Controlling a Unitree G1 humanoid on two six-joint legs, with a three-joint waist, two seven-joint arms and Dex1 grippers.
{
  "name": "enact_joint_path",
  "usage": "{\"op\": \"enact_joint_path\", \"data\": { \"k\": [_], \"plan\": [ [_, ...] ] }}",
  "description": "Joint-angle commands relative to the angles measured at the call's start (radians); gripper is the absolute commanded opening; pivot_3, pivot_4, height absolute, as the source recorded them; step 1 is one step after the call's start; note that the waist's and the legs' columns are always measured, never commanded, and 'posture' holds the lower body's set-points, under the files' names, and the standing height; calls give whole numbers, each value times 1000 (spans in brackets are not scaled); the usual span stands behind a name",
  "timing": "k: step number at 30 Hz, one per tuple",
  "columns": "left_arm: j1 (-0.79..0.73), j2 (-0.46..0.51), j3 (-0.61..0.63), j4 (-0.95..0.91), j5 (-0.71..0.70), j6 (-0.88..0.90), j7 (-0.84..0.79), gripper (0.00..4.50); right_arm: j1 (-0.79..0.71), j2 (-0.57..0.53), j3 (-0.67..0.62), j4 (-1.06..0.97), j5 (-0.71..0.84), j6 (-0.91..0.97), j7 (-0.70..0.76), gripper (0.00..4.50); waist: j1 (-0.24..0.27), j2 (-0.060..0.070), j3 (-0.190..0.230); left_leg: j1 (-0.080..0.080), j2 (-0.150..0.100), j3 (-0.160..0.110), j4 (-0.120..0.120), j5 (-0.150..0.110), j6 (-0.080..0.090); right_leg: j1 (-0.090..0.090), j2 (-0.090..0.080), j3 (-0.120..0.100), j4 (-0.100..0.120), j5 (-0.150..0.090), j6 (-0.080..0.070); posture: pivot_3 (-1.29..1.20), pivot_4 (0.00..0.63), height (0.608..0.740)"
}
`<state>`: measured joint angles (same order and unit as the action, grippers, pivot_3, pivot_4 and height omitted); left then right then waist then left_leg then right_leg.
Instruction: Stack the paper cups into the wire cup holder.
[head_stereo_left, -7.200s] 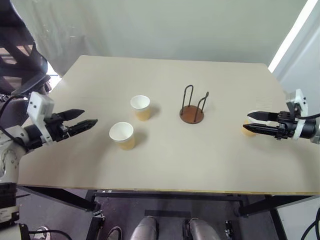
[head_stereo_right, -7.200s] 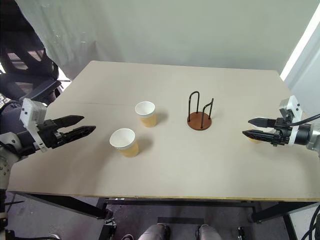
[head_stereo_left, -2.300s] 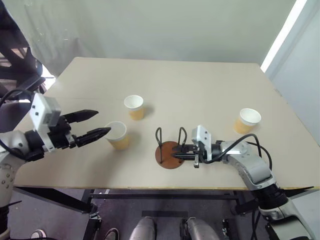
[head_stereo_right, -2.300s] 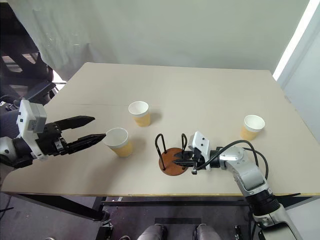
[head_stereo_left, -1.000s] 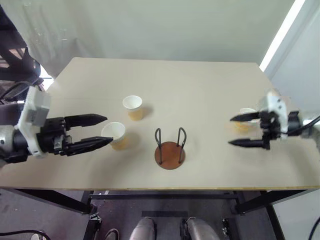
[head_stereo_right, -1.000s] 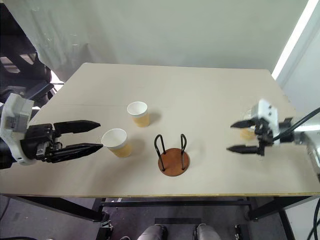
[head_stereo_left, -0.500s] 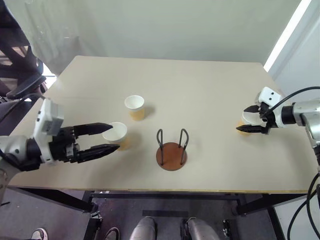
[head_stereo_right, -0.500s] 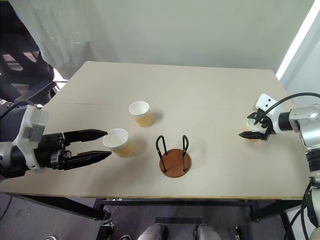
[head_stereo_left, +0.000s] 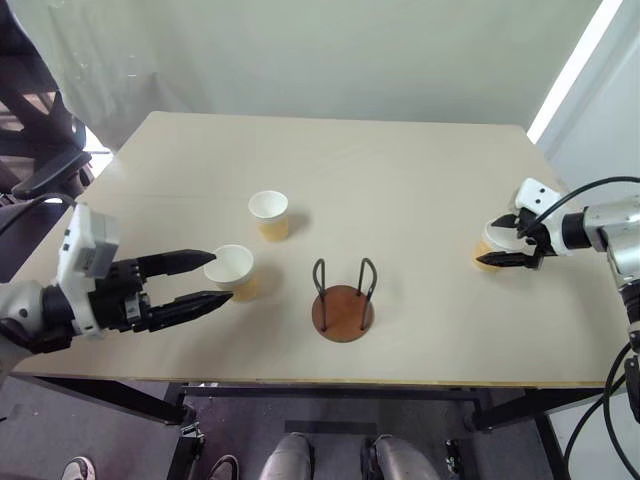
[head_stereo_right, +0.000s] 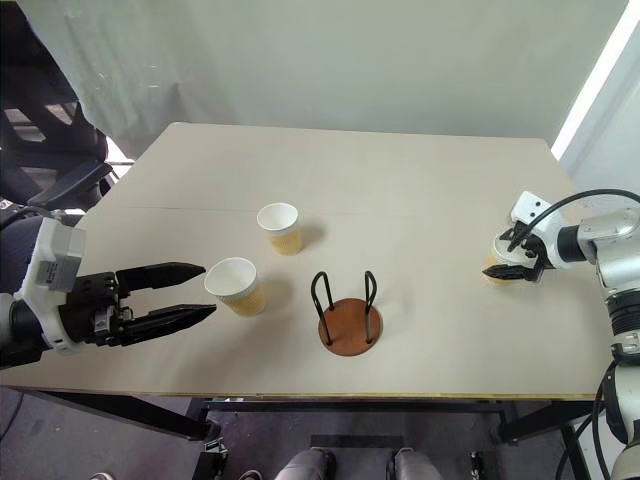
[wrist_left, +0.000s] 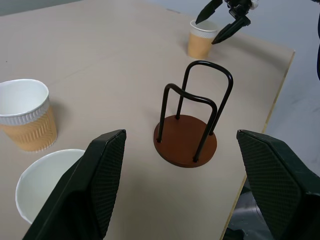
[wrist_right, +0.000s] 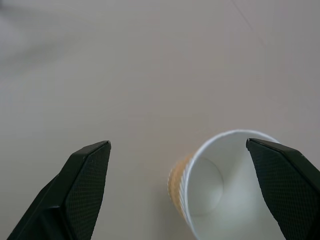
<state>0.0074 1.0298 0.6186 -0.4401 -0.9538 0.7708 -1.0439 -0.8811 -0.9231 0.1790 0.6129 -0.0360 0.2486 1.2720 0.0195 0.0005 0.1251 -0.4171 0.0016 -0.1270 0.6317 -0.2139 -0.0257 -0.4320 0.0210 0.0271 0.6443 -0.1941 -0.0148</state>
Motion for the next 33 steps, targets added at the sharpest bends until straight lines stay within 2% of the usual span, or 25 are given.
{"op": "enact_joint_path", "data": {
  "k": [1, 11, 14, 15, 25, 29, 33],
  "plan": [
    [-7, 0, 31, -25, -17, -11, -2, 3798, -8, -15, 3, 0, -28, -23, 1, 4482, 0, 0, 0, 0, 0, 0, 0, 0, 0, 0, 0, 0, 0, 0, 0, 0, 150, 740],
    [-13, 2, 25, -19, -12, -15, -2, 3798, -5, 32, 31, 20, -77, -53, -7, 4482, 0, 0, 0, 1, 0, 0, 0, 0, 0, 0, 0, 0, 1, 0, -1, 0, 150, 740],
    [-7, 1, 33, -21, -11, -15, -1, 3798, -11, 39, 44, 51, -103, -82, -20, 3977, 2, 0, 0, 1, 0, 0, 0, 0, 0, 0, 0, 0, 0, 0, -1, 0, 150, 740],
    [-4, 0, 35, -22, -11, -14, 0, 3798, -12, 41, 45, 60, -108, -90, -21, 3682, 3, 0, 0, 1, 0, 0, 0, 0, 0, 0, 0, 0, 0, 0, -1, 0, 150, 740],
    [7, -3, 39, -26, -8, -18, 8, 3798, -42, 42, 29, 66, -113, -117, 7, 33, 2, 0, 0, 1, 0, 0, 0, -3, -5, 0, 0, 0, 1, 0, -2, 0, 150, 740],
    [-4, -2, 23, -15, 1, -28, 4, 3798, -42, 16, 22, 13, -98, -127, 60, 33, 3, 0, 0, 1, 0, 0, 0, -3, -5, 0, 0, 0, 1, 1, -2, 0, 150, 740],
    [-14, 4, 13, -6, 4, -36, -8, 3798, -36, -2, -5, -138, -19, -85, 170, 33, 2, 1, 0, 1, 0, 0, 0, -3, -5, 0, 0, 0, 0, 0, -3, 0, 150, 740]
  ]
}}
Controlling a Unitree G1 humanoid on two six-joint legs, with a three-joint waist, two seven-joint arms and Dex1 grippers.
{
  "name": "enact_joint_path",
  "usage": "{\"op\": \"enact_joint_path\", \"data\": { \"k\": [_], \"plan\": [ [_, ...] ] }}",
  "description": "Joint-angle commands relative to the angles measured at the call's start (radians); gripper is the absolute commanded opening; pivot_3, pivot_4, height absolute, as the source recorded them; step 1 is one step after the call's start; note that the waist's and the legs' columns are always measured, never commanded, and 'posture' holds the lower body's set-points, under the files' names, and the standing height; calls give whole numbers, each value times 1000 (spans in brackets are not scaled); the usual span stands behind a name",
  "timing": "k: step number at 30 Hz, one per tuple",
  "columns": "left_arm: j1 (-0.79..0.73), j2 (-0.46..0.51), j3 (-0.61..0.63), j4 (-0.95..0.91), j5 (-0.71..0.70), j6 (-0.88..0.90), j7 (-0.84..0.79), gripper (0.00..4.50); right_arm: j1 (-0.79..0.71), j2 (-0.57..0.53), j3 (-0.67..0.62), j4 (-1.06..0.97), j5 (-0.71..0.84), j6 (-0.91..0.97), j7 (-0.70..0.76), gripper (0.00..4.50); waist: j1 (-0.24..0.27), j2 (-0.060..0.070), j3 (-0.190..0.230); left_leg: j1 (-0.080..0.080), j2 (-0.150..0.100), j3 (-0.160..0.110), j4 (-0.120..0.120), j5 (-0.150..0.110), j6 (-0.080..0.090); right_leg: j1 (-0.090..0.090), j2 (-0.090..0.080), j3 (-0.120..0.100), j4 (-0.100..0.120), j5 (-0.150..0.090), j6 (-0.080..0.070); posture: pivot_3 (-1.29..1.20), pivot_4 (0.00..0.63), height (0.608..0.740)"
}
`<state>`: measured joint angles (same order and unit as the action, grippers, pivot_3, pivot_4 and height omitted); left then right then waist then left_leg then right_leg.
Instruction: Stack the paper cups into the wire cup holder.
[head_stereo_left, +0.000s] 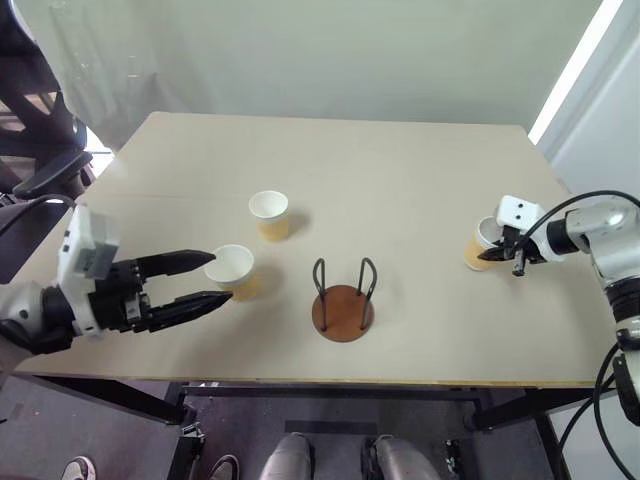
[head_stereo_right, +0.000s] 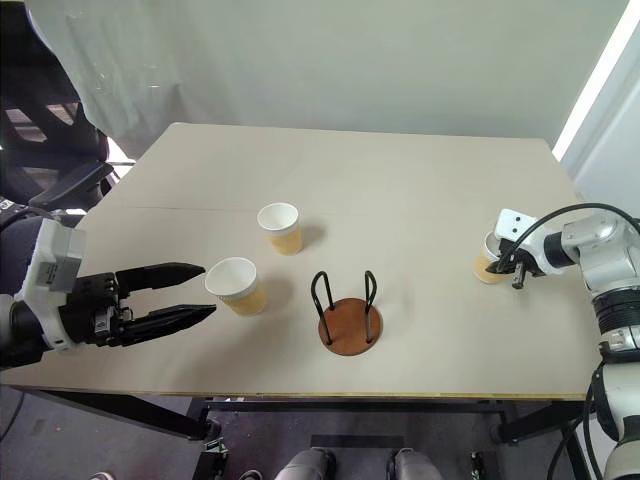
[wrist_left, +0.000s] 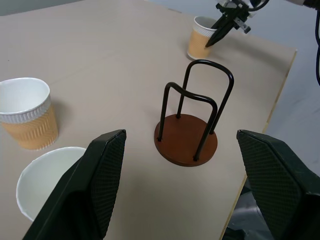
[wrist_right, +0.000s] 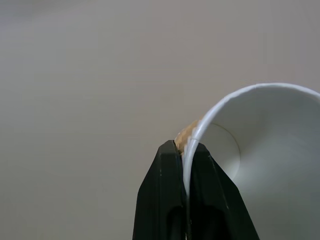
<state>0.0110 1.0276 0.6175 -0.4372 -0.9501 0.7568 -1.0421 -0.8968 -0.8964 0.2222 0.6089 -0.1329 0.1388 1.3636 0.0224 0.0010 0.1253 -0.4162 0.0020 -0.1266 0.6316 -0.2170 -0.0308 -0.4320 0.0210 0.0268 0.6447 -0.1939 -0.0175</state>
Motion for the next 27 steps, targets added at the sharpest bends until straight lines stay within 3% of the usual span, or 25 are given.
{"op": "enact_joint_path", "data": {
  "k": [1, 7, 13, 21, 27],
  "plan": [
    [-19, 7, 13, -9, -1, -22, -14, 3798, -22, -31, -57, -178, 104, 48, 103, 33, -1, 0, 0, 0, 0, 0, 0, 0, 0, 0, 0, 0, 0, 0, 0, 0, 150, 740],
    [3, 11, 23, -14, 4, -24, -44, 3798, -88, -11, -109, -543, 339, 291, 207, 33, -9, 1, 1, 0, 0, 1, 0, 2, 2, 0, 1, 0, 0, -4, -7, 0, 150, 740],
    [30, -8, -1, -10, 41, -47, -46, 3798, -182, 111, -105, -777, 508, 525, 99, 33, -12, -1, -1, 0, 3, 0, 0, 3, 1, 1, 5, 0, -1, -8, -12, 0, 150, 740],
    [30, -19, -22, -11, 61, -59, -37, 3798, -195, 252, -2, -909, 533, 646, -61, 33, -10, -1, -1, 0, 5, -1, 1, 6, 1, 0, 7, 0, 0, -9, -15, 0, 150, 740],
    [49, -26, -6, -27, 61, -52, -32, 3798, -165, 245, 88, -926, 489, 636, -90, 33, -9, -2, -1, 0, 5, -1, 0, 6, 0, -1, 7, 0, 1, -9, -15, 0, 150, 740]
  ]
}}
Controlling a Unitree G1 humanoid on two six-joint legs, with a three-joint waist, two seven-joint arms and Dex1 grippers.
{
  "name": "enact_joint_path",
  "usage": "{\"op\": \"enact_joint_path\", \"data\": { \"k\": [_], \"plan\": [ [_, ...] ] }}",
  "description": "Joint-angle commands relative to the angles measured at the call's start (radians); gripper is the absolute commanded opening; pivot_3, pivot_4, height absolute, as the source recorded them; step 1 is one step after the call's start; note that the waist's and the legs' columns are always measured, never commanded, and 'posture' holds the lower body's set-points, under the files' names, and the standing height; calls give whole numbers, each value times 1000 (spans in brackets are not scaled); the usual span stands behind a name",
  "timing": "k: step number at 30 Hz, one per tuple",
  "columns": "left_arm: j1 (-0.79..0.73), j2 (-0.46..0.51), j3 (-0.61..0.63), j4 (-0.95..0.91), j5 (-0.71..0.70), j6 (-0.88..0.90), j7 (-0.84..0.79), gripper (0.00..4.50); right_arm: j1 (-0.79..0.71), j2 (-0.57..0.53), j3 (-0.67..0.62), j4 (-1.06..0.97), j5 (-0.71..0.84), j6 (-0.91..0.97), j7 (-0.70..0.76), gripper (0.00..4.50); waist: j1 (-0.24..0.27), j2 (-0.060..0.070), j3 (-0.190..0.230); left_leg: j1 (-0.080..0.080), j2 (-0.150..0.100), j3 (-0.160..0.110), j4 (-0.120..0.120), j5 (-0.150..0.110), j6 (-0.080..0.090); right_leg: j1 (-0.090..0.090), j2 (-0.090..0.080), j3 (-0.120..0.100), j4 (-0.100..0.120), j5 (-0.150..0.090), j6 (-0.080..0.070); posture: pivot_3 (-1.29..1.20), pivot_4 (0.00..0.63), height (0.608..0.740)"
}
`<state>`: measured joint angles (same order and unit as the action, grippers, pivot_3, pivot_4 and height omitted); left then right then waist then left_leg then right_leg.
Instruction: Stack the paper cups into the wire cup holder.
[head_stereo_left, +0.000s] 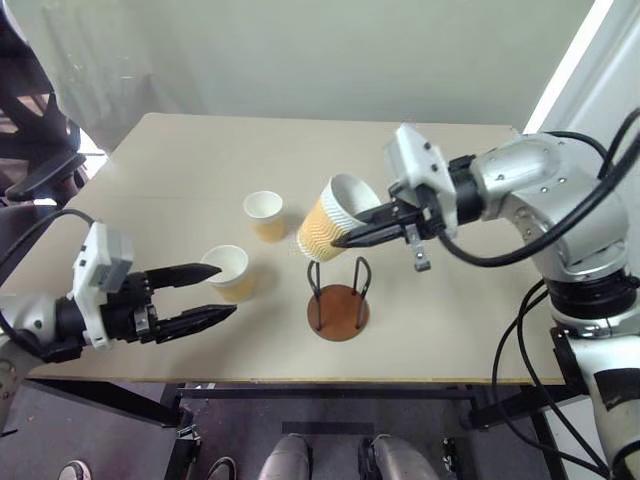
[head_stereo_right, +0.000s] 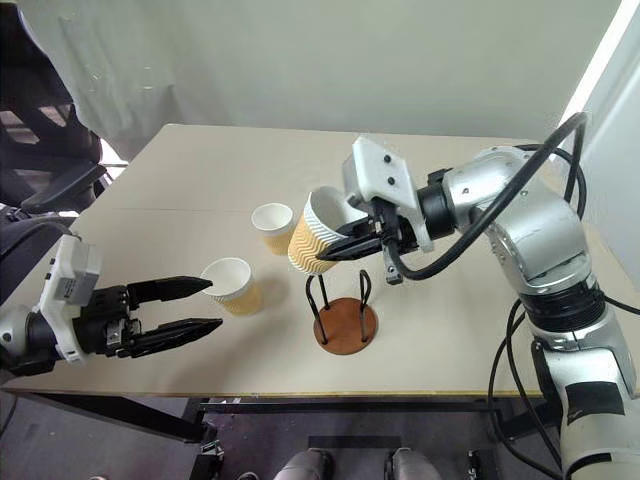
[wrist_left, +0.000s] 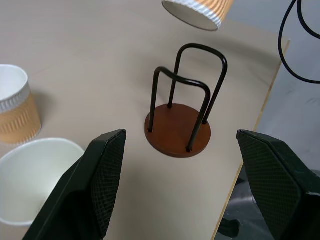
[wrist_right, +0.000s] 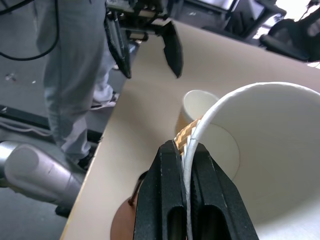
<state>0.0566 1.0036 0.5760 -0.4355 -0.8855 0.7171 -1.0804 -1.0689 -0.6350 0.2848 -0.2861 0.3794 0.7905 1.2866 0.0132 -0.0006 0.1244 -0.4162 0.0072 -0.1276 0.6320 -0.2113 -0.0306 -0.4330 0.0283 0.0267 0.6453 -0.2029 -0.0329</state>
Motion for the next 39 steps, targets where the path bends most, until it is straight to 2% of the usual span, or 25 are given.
{"op": "enact_joint_path", "data": {
  "k": [1, 8, 39],
  "plan": [
    [6, -2, 39, -31, -5, -11, 8, 3798, 9, -22, 35, -34, -27, -17, -14, 33, 0, 0, 0, 0, 0, 0, 0, 0, 0, 0, 0, 0, 0, 0, 0, 0, 150, 740],
    [20, 0, 49, -40, -8, -7, 16, 3798, 34, -54, 98, -35, -72, -55, -6, 33, 0, 0, 0, -1, 1, 0, 0, -1, -1, -1, 0, 0, 0, 0, 0, 0, 150, 740],
    [30, 6, 56, -30, 13, -10, 10, 3798, 45, -65, 157, -69, -102, -83, 24, 33, 0, 0, 0, -1, 1, 0, 0, -1, -1, -1, 1, 0, 0, 0, 0, 0, 150, 740]
  ]
}}
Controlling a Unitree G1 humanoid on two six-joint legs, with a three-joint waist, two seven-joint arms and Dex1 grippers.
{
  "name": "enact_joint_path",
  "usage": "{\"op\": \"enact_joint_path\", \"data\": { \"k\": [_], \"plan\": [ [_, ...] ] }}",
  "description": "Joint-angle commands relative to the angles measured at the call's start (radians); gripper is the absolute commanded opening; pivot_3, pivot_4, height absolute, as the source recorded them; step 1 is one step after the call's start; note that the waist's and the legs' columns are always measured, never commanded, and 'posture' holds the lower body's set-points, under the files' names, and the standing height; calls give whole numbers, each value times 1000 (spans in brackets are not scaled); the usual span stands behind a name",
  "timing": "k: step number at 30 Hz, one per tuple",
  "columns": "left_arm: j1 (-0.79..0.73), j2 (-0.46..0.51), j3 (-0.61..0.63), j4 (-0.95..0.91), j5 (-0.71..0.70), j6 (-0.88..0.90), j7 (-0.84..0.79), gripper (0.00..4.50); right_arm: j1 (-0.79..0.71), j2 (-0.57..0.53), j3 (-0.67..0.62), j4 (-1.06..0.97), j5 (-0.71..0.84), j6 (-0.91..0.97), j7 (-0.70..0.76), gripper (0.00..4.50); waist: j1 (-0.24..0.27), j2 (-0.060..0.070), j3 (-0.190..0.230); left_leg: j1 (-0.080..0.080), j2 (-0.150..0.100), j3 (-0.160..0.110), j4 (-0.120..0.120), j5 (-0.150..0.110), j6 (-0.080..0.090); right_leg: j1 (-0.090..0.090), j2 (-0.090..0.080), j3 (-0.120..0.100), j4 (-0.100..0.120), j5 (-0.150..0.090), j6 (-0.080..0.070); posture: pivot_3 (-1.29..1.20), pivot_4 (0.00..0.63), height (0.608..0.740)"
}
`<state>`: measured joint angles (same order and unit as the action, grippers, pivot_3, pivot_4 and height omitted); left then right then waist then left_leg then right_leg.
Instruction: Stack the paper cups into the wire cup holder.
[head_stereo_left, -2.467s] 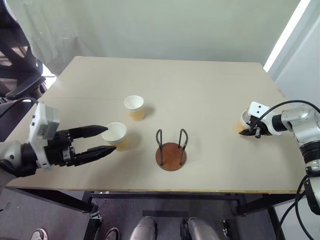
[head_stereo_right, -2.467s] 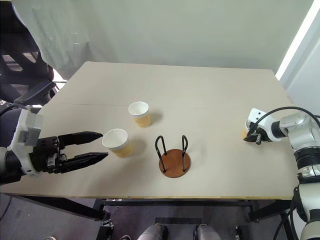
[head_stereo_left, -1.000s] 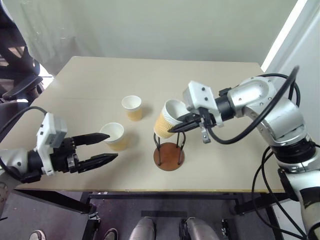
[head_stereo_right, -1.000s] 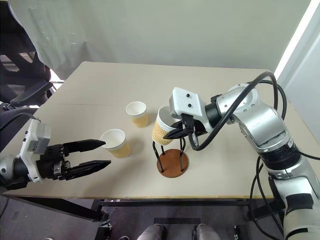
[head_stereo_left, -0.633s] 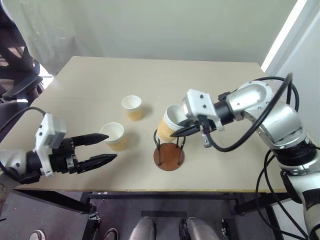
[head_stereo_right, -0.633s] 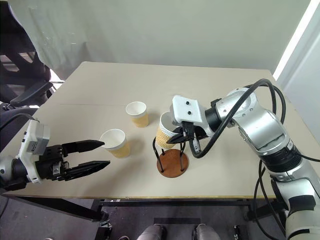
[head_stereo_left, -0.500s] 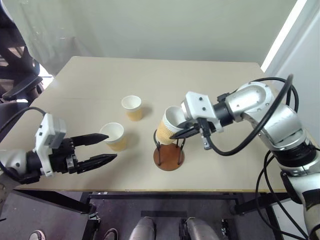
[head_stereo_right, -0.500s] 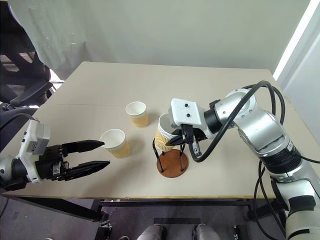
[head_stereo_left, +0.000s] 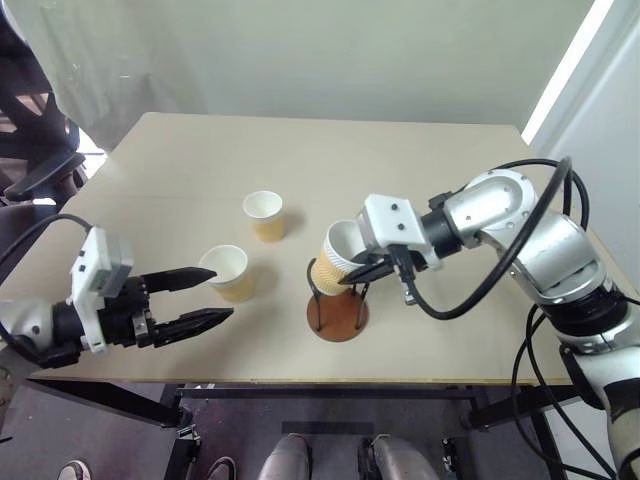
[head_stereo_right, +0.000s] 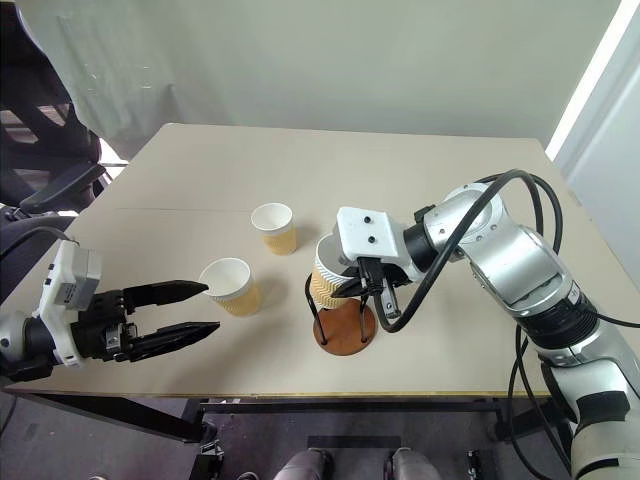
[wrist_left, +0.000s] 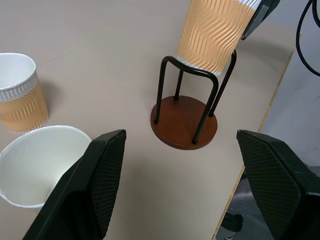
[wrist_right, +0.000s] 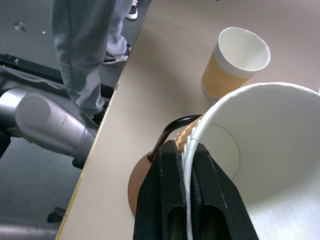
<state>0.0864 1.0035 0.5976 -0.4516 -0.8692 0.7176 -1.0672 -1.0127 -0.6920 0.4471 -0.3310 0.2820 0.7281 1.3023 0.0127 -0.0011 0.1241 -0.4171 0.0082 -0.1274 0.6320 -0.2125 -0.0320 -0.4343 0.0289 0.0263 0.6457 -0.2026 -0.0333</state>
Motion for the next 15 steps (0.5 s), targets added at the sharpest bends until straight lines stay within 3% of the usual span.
{"op": "enact_joint_path", "data": {
  "k": [1, 3, 5, 14, 15],
  "plan": [
    [0, 6, 34, -14, -3, -10, -3, 3798, -10, -7, -6, -24, -6, -23, 10, 33, 0, 0, 0, 0, 0, 0, 0, 0, 0, 0, 0, 0, 0, 0, 0, 0, 150, 740],
    [-3, 7, 34, -13, -4, -10, -4, 3798, -8, -6, -6, -24, -9, -26, 11, 33, 0, 0, 0, 0, 0, 0, 0, 0, 0, 0, 0, 0, 0, 0, 0, 0, 150, 740],
    [-11, 8, 40, -10, -11, -10, -5, 3798, -7, -5, -7, -24, -11, -31, 13, 435, 0, 0, 0, 0, 0, 0, 0, 0, 0, 0, 0, 0, 0, 0, 0, 0, 150, 740],
    [-31, -28, 104, -15, -78, -27, -15, 3798, -5, -3, -5, -4, -30, -58, 11, 3471, 0, 0, 0, 0, 0, 0, 0, 0, 0, 0, 0, 0, 0, 0, 0, 0, 150, 740],
    [-27, -35, 110, -16, -77, -33, -15, 3798, -6, -2, -6, -1, -32, -61, 11, 3471, 0, 0, 0, 0, 0, 0, 0, 0, 0, 0, 0, 0, 0, 0, 0, 0, 150, 740]
  ]
}}
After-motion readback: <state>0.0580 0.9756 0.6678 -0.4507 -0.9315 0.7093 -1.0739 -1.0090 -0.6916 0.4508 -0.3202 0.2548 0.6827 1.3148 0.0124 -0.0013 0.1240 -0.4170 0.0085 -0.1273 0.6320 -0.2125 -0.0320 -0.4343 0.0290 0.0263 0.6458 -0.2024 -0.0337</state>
